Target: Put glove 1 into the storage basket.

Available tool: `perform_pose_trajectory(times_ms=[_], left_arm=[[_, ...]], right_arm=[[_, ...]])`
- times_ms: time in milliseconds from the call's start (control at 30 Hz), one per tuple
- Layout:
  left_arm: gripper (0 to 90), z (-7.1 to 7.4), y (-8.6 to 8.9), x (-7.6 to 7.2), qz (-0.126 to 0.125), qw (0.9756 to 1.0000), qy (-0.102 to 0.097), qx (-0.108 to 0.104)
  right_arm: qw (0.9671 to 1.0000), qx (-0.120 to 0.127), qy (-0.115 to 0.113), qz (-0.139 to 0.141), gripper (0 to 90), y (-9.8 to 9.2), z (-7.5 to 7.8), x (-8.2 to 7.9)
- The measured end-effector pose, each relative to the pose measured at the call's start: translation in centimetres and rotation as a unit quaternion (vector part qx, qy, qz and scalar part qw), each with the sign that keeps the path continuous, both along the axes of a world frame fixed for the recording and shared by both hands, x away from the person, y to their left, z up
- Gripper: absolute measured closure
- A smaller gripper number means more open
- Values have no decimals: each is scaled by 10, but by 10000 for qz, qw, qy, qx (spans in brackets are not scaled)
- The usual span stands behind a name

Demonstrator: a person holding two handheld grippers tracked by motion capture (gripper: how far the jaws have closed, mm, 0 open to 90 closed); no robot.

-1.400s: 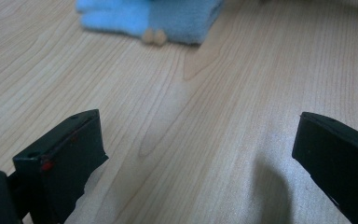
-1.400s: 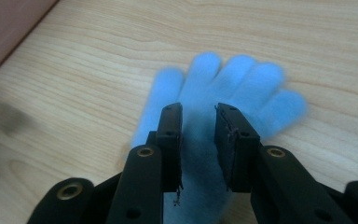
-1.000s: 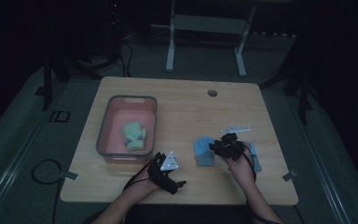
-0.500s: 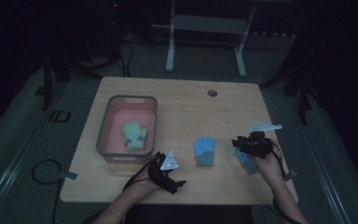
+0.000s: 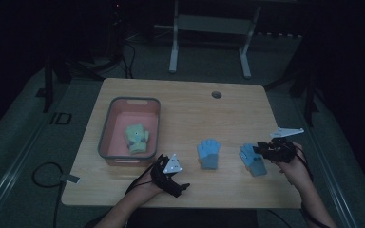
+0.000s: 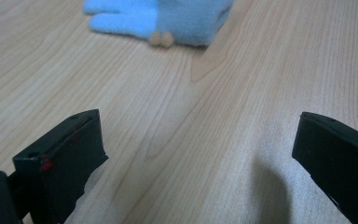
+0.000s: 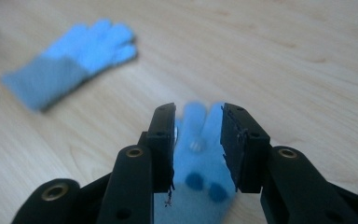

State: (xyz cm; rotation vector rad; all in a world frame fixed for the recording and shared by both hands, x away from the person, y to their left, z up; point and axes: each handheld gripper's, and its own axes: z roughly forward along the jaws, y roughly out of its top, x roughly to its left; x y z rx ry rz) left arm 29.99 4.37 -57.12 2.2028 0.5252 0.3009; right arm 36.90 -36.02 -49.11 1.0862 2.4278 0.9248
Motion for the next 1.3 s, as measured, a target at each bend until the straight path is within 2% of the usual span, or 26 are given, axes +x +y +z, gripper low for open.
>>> perform_pose_trajectory(times_ms=[100,167,233,367,400,433,467,533,567,600,733,833,900,1000,1033,1133,1300], left_arm=[[24,0,-1,0,-10,10000,-15,-3],[24,0,-1,0,-12,10000,-12,6],[24,0,0,0,-12,10000,-9,-4],[24,0,0,0,-18,10000,-8,-4],[24,0,0,0,-23,10000,-10,-3],[24,-1,0,0,-22,10000,-11,-18],[24,-1,0,0,-20,10000,-14,4],[24,-1,0,0,-19,10000,-16,12],[24,0,0,0,-19,10000,-20,-4],[24,0,0,0,-18,10000,-20,-6],[24,-1,0,0,-6,10000,-23,9],[24,0,-1,-1,-20,10000,-24,0],[24,-1,-1,0,-20,10000,-16,1],[24,-1,-1,0,-21,10000,-20,-5],[24,0,-1,0,-28,10000,-24,-4],[24,0,-1,-1,-38,10000,-23,14],[24,0,0,-1,-41,10000,-24,26]], right_arm=[[9997,-158,105,150,613,2,-17,2],[9996,-180,136,142,593,1,-22,3],[9994,-172,296,50,590,-1,-35,7],[9986,-235,466,38,589,-2,-47,10],[9988,-234,427,-12,707,-2,-47,9],[9985,-291,453,-35,774,-1,-46,8],[9985,-319,448,-74,799,1,-46,8],[9985,-325,413,-120,815,2,-47,7],[9985,-296,360,-273,828,5,-48,4],[9985,-296,360,-273,828,5,-48,4],[9977,-192,335,-556,840,7,-49,1],[9963,-170,354,-761,844,11,-43,-2],[9962,-81,202,-839,844,17,-30,-6],[9961,66,116,-869,844,22,-17,-9],[9953,142,-27,-959,844,28,-2,-13],[9932,357,-137,-1097,844,36,15,-17],[9894,378,-313,-1365,844,51,28,-20]])
